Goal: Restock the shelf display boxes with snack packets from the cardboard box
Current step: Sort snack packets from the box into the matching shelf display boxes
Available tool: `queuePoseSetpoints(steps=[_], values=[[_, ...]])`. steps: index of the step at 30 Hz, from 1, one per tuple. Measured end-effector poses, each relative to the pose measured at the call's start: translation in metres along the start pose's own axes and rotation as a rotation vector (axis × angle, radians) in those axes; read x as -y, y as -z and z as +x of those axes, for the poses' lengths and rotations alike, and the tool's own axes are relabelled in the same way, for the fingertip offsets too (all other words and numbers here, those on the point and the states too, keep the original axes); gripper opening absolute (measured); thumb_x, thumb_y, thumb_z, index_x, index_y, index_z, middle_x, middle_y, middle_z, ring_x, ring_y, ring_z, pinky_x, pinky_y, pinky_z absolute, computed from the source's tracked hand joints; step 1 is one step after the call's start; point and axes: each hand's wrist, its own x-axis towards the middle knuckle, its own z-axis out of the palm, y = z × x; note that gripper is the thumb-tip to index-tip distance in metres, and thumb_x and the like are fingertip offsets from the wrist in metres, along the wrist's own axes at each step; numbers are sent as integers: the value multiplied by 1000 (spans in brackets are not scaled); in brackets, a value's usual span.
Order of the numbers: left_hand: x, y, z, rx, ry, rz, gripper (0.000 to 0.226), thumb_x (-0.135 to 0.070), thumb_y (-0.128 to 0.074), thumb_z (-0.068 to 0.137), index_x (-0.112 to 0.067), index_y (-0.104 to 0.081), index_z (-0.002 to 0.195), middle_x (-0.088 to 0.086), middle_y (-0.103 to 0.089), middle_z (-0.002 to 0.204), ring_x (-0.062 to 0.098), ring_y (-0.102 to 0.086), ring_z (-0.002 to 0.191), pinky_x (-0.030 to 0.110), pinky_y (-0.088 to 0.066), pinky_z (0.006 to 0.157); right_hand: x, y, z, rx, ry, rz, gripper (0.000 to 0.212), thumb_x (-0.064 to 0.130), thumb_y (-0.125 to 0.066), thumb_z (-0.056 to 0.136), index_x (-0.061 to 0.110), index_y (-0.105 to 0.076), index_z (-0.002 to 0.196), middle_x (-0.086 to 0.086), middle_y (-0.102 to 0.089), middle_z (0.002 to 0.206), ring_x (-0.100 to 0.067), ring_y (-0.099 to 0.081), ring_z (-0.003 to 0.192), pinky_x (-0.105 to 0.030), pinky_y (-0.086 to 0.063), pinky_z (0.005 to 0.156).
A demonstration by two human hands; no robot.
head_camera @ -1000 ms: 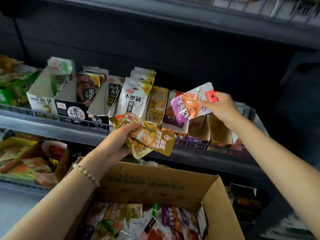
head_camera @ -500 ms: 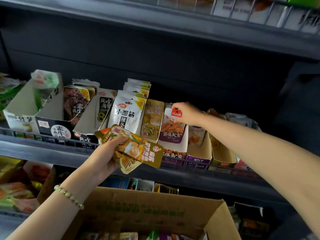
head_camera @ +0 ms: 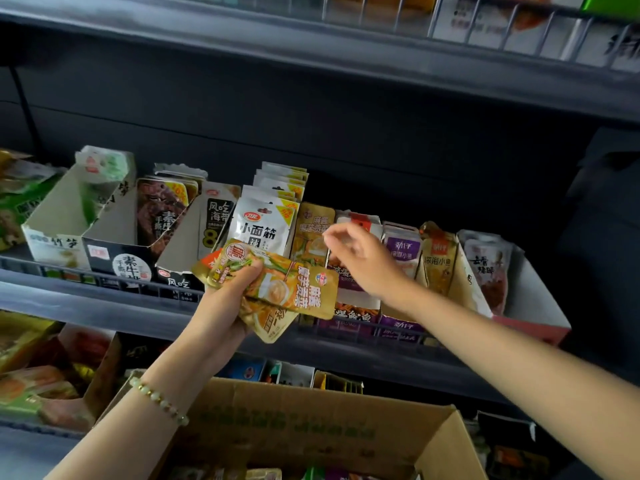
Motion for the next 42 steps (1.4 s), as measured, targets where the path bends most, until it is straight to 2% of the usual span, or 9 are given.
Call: queuePoseSetpoints(steps=[3, 7, 11, 17, 22, 24, 29, 34, 42], values=[[-2, -4, -7, 0, -53, -56, 37, -26, -59, 91, -11, -57, 125, 9, -73, 107, 24, -71, 96, 38, -60, 72, 20, -14, -26, 162, -274, 331, 51, 52, -62, 77, 19, -56, 115, 4, -67, 108, -11, -64, 99, -25, -51, 89], [-5, -5, -18, 23, -30, -30, 33, -27, -58, 92, -12, -59, 122, 9, -73, 106, 24, -71, 94, 38, -59, 75, 23, -16, -36, 190, -479, 702, 15, 13, -67, 85, 11, -63, 99, -1, -73, 88, -8, -69, 75, -20, -58, 66], [-15, 1, -20, 58, 106, -13, 31, -27, -60, 90, -10, -61, 117, 11, -73, 106, 26, -71, 95, 38, -57, 79, 29, 2, -30, 135, -487, 797, 8, 9, -63, 86, 8, -65, 93, -2, -74, 78, -11, -69, 70, -23, -58, 68], [-41, 16, -5, 38, 137, 144, 38, -5, -48, 94, 2, -43, 132, 13, -73, 104, 25, -73, 87, 35, -59, 60, 40, 52, 13, -90, -290, 193, 22, 13, -66, 88, 8, -64, 110, -9, -71, 97, -20, -69, 85, -33, -57, 80], [-52, 20, 4, 8, 71, 329, 26, -8, -60, 91, -5, -55, 116, 11, -74, 99, 25, -72, 83, 34, -54, 59, 45, 58, 54, -83, -225, -228, 5, 14, -67, 87, 17, -64, 86, -3, -66, 79, -17, -62, 70, -28, -48, 63], [-53, 22, 7, -13, 41, 354, 23, -14, -64, 88, -6, -57, 109, 11, -73, 92, 22, -70, 76, 32, -53, 59, 38, 46, 73, -43, -203, -356, 17, 10, -66, 85, 17, -57, 73, -3, -57, 69, -17, -52, 61, -27, -35, 54], [-49, 31, 14, 6, -41, 410, 28, -24, -67, 86, -5, -64, 106, 12, -75, 92, 21, -70, 77, 31, -49, 69, 15, 12, 105, 45, -89, -516, 27, 7, -68, 81, 19, -52, 64, -1, -54, 66, -15, -49, 59, -26, -33, 55], [-43, 39, 15, 0, -61, 452, 17, -25, -65, 88, -12, -63, 98, 4, -75, 81, 19, -69, 77, 31, -49, 71, -4, -6, 118, 17, 9, -643, 14, 15, -71, 80, 23, -60, 78, 3, -63, 78, -16, -59, 73, -26, -37, 59], [-33, 38, 11, 50, -73, 520, 15, -26, -64, 88, -14, -64, 97, -1, -76, 80, 11, -72, 70, 22, -52, 63, -31, -13, 121, -57, 61, -702, 26, 15, -72, 79, 21, -58, 100, 0, -65, 103, -23, -60, 94, -34, -49, 77]])
